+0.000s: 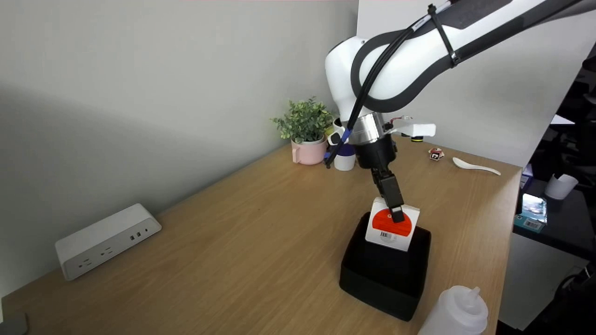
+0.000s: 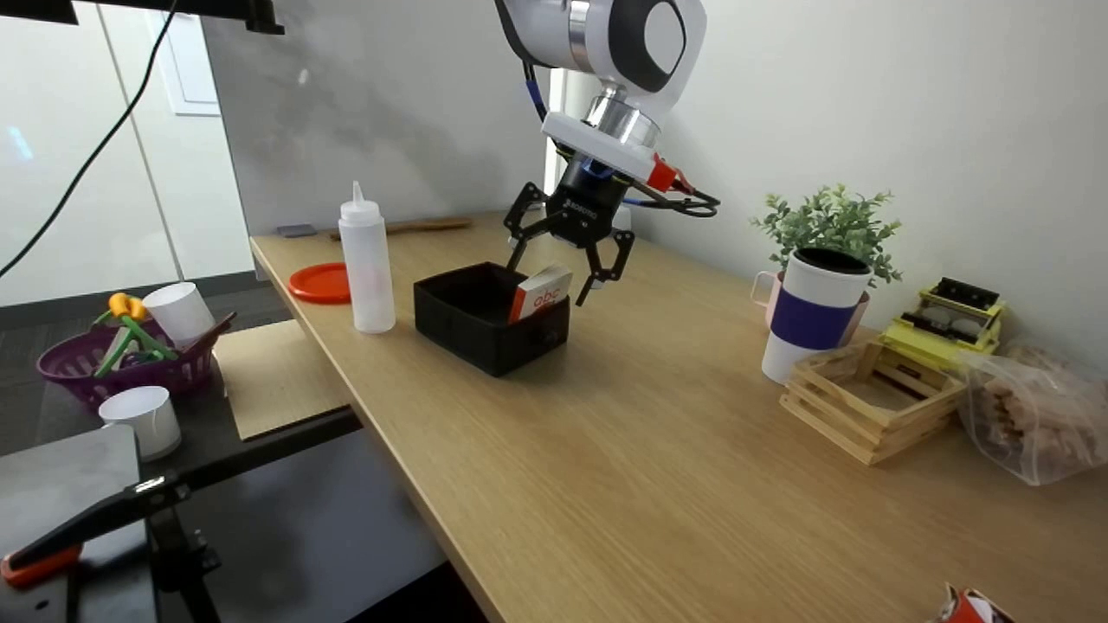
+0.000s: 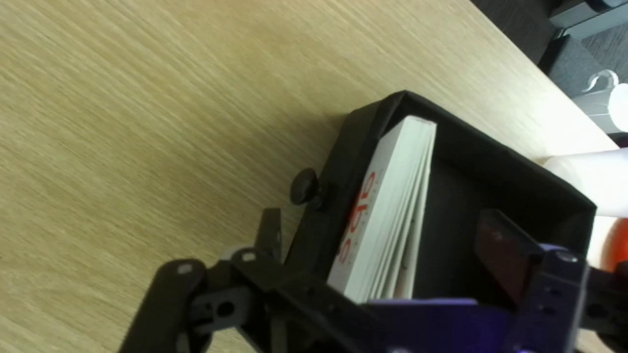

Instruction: Remove the white and orange book from the black box and put it on the table

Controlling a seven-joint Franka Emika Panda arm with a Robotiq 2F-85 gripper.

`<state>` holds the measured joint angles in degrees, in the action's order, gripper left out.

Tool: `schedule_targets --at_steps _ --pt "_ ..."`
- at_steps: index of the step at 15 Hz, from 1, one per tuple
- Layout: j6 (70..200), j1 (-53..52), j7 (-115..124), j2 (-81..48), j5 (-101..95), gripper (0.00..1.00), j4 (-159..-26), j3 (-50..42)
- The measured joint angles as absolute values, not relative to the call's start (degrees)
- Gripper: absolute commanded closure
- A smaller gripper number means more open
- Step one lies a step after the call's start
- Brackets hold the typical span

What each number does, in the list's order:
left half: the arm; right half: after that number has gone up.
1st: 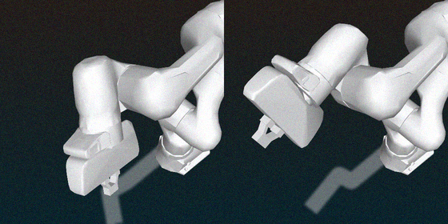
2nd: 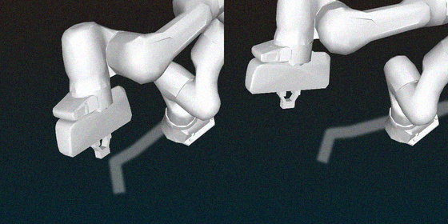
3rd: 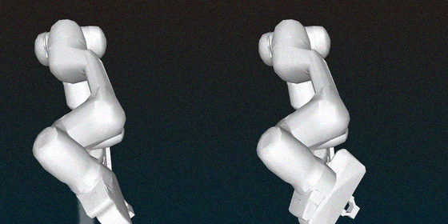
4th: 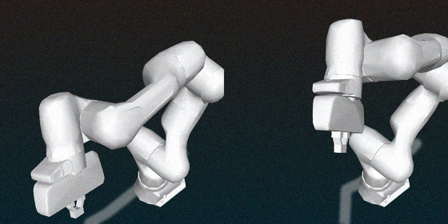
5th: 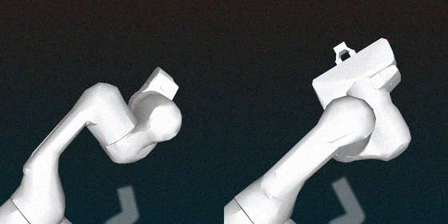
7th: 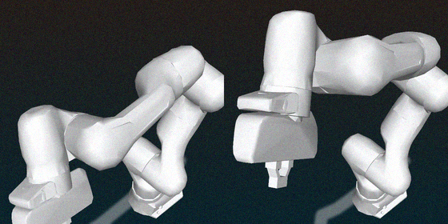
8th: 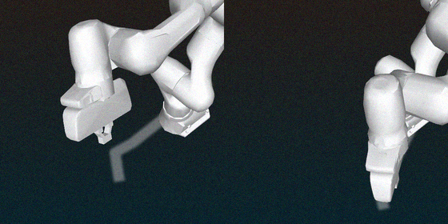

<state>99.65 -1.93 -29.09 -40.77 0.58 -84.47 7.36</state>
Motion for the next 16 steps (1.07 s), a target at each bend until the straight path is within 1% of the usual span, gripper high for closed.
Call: schedule_targets --at_steps 1,5,6,7,8,12,14,15,16 --pt "99.48 -1.93 -29.22 -41.12 0.56 0.18 -84.04 7.37" --pt "98.73 -1.93 -29.68 -41.88 0.48 0.48 -82.82 7.39" --pt "98.63 -1.93 -29.74 -42.06 0.47 0.54 -82.54 7.4" --pt "98.55 -1.93 -29.82 -42.3 0.47 0.62 -82.21 7.4" --pt "98.52 -1.93 -29.9 -42.54 0.47 0.68 -81.91 7.4" --pt "98.17 -1.93 -29.97 -42.74 0.5 0.96 -81.45 7.41" --pt "97.51 -1.93 -29.55 -42.74 0.76 1.0 -81.27 7.5" --pt "97.06 -1.93 -29.2 -42.72 0.92 0.96 -81.23 7.61" --pt "96.67 -1.93 -28.77 -42.7 1.12 0.96 -81.23 7.77"
